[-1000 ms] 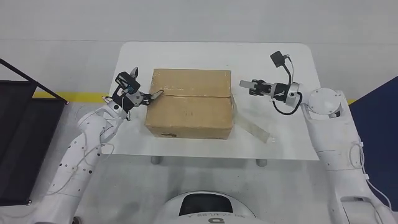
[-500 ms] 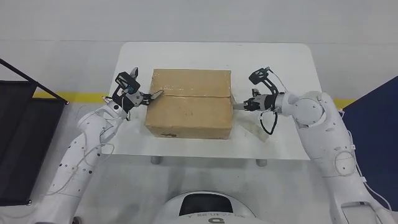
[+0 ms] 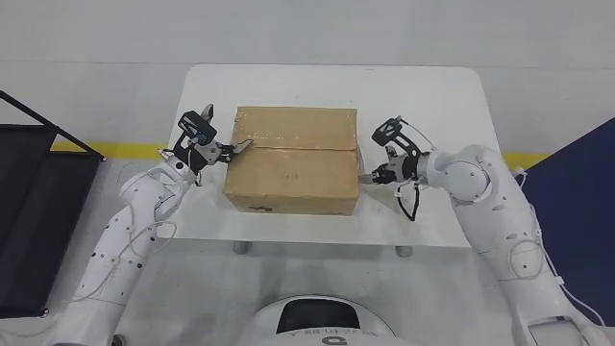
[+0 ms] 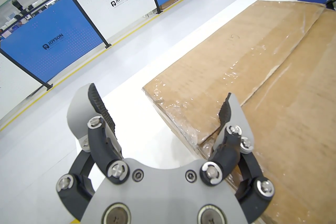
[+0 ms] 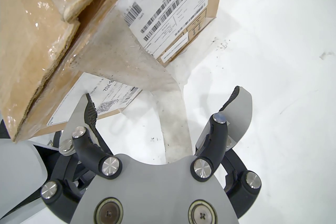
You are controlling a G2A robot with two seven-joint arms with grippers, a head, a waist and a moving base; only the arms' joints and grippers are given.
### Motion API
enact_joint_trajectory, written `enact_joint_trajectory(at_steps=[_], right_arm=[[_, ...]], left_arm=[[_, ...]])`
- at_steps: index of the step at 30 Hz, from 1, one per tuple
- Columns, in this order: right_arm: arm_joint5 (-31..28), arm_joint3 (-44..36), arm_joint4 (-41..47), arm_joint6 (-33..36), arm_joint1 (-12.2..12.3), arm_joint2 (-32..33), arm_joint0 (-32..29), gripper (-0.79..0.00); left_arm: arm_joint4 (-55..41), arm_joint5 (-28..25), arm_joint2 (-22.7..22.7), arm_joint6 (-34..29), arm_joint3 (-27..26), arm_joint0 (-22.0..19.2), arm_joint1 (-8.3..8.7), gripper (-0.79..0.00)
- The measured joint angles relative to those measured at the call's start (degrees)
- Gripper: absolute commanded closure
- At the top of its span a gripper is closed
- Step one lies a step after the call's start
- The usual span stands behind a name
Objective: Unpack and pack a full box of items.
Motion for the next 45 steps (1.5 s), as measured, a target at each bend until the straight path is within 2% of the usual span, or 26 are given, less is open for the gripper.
enact_joint_trajectory(at_steps=[5, 9, 12, 19, 27, 36, 39, 43, 45], right_arm=[[1.96, 1.91, 0.99, -1.45, -0.39, -2.21, 1.94, -0.785], [9.25, 3.63, 0.42, -8.9, -1.06, -3.03, 3.09, -0.785], [11.38, 3.88, 1.28, -13.6, -1.34, -3.2, 2.87, -0.785], [13.2, 3.11, 4.55, -22.2, -1.32, -0.56, 0.36, -0.785], [13.31, 0.92, 8.54, -29.05, -0.85, 4.32, -3.65, -0.785], [14.6, -2.39, 9.71, -32.39, -0.37, 8.42, -7.41, -0.785], [16.99, -3.56, 7.99, -33.31, -0.27, 9.23, -8.49, -0.785], [18.64, -4.19, 5.85, -30.72, -0.03, 9.45, -8.71, -0.785], [16.79, -4.67, 5.59, -28.46, 0.27, 10.22, -9.2, -0.785]], left_arm=[[0.0, 0.0, 0.0, 0.0, 0.0, 0.0, 0.0, -0.785], [0.0, 0.0, 0.0, 0.0, 0.0, 0.0, 0.0, -0.785], [0.0, 0.0, 0.0, 0.0, 0.0, 0.0, 0.0, -0.785], [0.0, 0.0, 0.0, 0.0, 0.0, 0.0, 0.0, -0.785], [0.0, 0.0, 0.0, 0.0, 0.0, 0.0, 0.0, -0.785], [0.0, 0.0, 0.0, 0.0, 0.0, 0.0, 0.0, -0.785], [0.0, 0.0, 0.0, 0.0, 0.0, 0.0, 0.0, -0.785], [0.0, 0.0, 0.0, 0.0, 0.0, 0.0, 0.0, -0.785], [0.0, 0.0, 0.0, 0.0, 0.0, 0.0, 0.0, -0.785]])
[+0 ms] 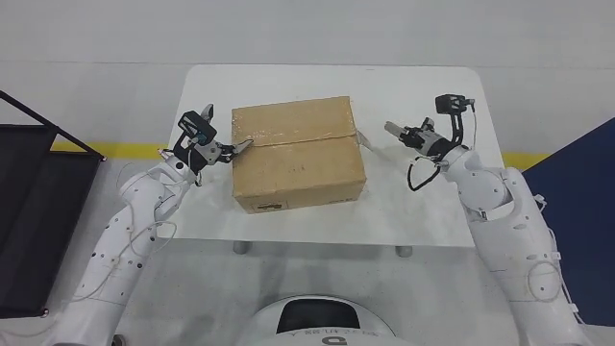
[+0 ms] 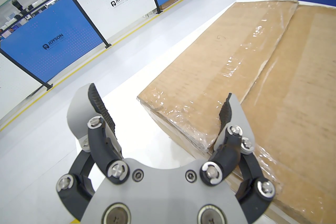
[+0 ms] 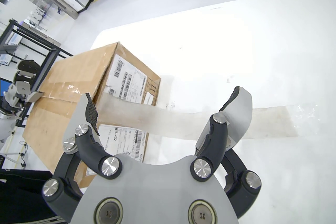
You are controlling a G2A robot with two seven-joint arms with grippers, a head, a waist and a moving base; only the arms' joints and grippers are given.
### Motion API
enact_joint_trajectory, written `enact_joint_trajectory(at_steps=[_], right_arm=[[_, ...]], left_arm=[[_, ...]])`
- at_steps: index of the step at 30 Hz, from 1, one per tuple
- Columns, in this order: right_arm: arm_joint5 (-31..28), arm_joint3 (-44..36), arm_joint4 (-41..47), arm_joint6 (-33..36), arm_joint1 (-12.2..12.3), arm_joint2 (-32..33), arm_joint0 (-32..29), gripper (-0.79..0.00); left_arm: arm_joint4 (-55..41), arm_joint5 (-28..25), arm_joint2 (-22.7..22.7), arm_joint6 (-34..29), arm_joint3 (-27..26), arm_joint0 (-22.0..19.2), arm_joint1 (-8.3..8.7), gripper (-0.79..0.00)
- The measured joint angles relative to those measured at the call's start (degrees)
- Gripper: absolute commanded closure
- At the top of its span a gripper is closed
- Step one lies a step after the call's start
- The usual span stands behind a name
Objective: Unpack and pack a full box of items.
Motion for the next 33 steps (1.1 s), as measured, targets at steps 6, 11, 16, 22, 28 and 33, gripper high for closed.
enact_joint_trajectory(at_steps=[6, 11, 16, 22, 28, 33], right_arm=[[-5.31, -4.26, -7.29, 6.16, 1.24, 2.09, -4.12, -0.785], [-3.2, -6.09, -16.62, 13.11, 1.39, -1.96, -3.61, -0.785], [-3.31, -2.88, -17.84, 15.3, 0.59, -8.43, 0.82, -0.785], [-4.63, 3.64, -12.31, 11.95, -0.48, -11.73, 6.4, -0.785], [-4.11, 10.16, -4.05, 2.63, -1.54, -11.84, 9.31, -0.785], [-1.15, 13.05, 0.73, -4.99, -2.36, -11.65, 9.99, -0.785]], left_arm=[[0.0, 0.0, 0.0, 0.0, 0.0, 0.0, 0.0, -0.785], [0.0, 0.0, 0.0, 0.0, 0.0, 0.0, 0.0, -0.785], [0.0, 0.0, 0.0, 0.0, 0.0, 0.0, 0.0, -0.785], [0.0, 0.0, 0.0, 0.0, 0.0, 0.0, 0.0, -0.785], [0.0, 0.0, 0.0, 0.0, 0.0, 0.0, 0.0, -0.785], [0.0, 0.0, 0.0, 0.0, 0.0, 0.0, 0.0, -0.785]])
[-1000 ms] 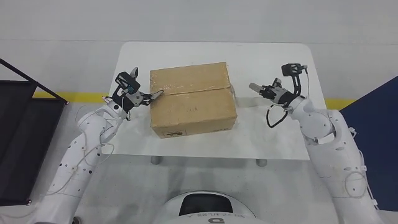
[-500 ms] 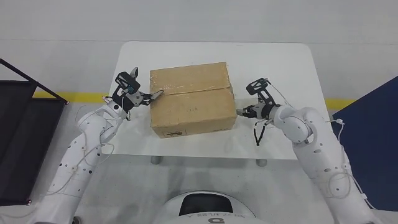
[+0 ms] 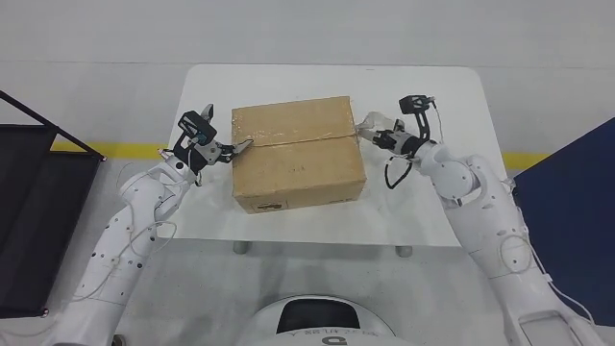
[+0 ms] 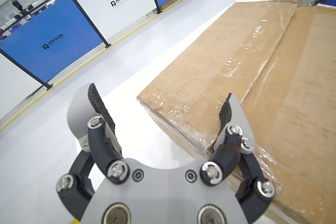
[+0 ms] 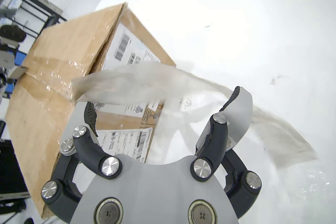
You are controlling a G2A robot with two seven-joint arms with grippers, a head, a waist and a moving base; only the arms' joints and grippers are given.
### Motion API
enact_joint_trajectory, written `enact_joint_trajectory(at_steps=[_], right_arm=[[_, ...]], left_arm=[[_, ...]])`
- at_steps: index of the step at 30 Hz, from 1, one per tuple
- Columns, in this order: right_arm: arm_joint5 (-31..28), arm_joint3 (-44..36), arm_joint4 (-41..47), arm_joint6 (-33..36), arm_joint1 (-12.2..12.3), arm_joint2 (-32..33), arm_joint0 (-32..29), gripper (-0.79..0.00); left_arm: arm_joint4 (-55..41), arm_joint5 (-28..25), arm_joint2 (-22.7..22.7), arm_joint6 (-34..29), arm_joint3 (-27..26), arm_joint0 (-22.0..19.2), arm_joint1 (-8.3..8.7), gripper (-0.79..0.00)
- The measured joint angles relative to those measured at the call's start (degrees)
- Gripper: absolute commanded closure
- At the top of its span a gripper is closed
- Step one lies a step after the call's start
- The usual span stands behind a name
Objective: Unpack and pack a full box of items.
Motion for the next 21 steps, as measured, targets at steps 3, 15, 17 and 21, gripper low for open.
enact_joint_trajectory(at_steps=[3, 15, 17, 21], right_arm=[[1.11, 0.93, 2.0, -3.41, -0.36, 0.11, 0.12, -0.785], [1.45, -5.87, 0.09, -6.81, -0.05, 2.24, -4.49, -0.785], [4.5, -8.56, -2.5, -6.25, -0.06, 1.64, -5.37, -0.785], [14.0, -15.87, -8.72, -3.53, -0.31, -0.7, -7.02, -0.785]], left_arm=[[0.0, 0.0, 0.0, 0.0, 0.0, 0.0, 0.0, -0.785], [0.0, 0.0, 0.0, 0.0, 0.0, 0.0, 0.0, -0.785], [0.0, 0.0, 0.0, 0.0, 0.0, 0.0, 0.0, -0.785], [0.0, 0.0, 0.0, 0.0, 0.0, 0.0, 0.0, -0.785]])
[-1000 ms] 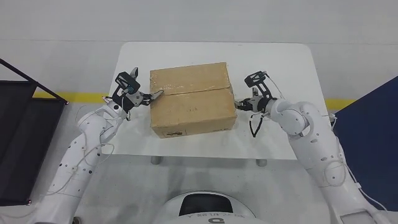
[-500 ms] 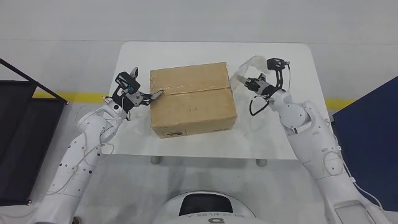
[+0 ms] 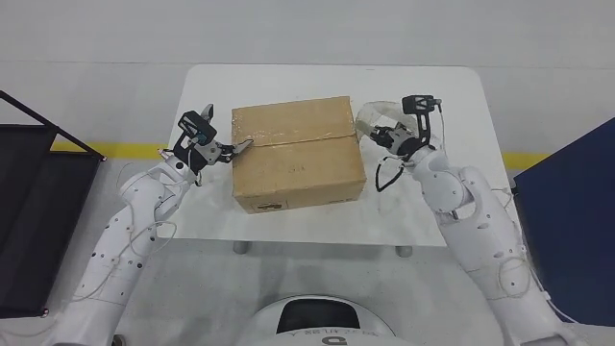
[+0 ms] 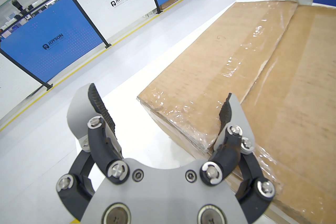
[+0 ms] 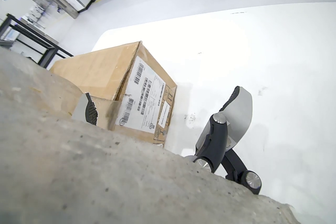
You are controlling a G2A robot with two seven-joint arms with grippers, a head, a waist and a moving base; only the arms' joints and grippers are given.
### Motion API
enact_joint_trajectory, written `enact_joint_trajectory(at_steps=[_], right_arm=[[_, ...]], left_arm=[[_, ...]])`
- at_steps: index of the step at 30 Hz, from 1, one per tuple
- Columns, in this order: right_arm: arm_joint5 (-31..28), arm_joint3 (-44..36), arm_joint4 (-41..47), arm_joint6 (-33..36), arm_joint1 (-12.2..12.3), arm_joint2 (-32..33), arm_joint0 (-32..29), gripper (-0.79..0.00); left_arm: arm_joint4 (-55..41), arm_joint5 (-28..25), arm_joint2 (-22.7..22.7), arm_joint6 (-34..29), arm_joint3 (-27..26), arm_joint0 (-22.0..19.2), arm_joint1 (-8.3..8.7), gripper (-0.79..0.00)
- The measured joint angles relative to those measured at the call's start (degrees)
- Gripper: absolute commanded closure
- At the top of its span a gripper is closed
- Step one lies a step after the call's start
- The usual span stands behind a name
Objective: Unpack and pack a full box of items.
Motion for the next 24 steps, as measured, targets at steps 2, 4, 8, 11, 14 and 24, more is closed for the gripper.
enact_joint_trajectory(at_steps=[2, 4, 8, 11, 14, 24], right_arm=[[3.8, -3.15, -3.12, 1.45, -0.13, -1.4, -0.46, -0.785], [7.85, -6.26, -6.87, 2.98, -0.31, -3.08, -0.68, -0.785], [14.05, -9.46, -13.65, 5.71, -0.84, -6.84, 0.04, -0.785], [18.18, -9.52, -19.25, 8.66, -1.47, -10.56, 1.73, -0.785], [20.8, -8.51, -22.15, 11.41, -2.26, -13.8, 3.87, -0.785], [25.31, -8.37, -27.32, 15.27, -4.84, -21.46, 8.13, -0.785]], left_arm=[[0.0, 0.0, 0.0, 0.0, 0.0, 0.0, 0.0, -0.785], [0.0, 0.0, 0.0, 0.0, 0.0, 0.0, 0.0, -0.785], [0.0, 0.0, 0.0, 0.0, 0.0, 0.0, 0.0, -0.785], [0.0, 0.0, 0.0, 0.0, 0.0, 0.0, 0.0, -0.785], [0.0, 0.0, 0.0, 0.0, 0.0, 0.0, 0.0, -0.785], [0.0, 0.0, 0.0, 0.0, 0.0, 0.0, 0.0, -0.785]])
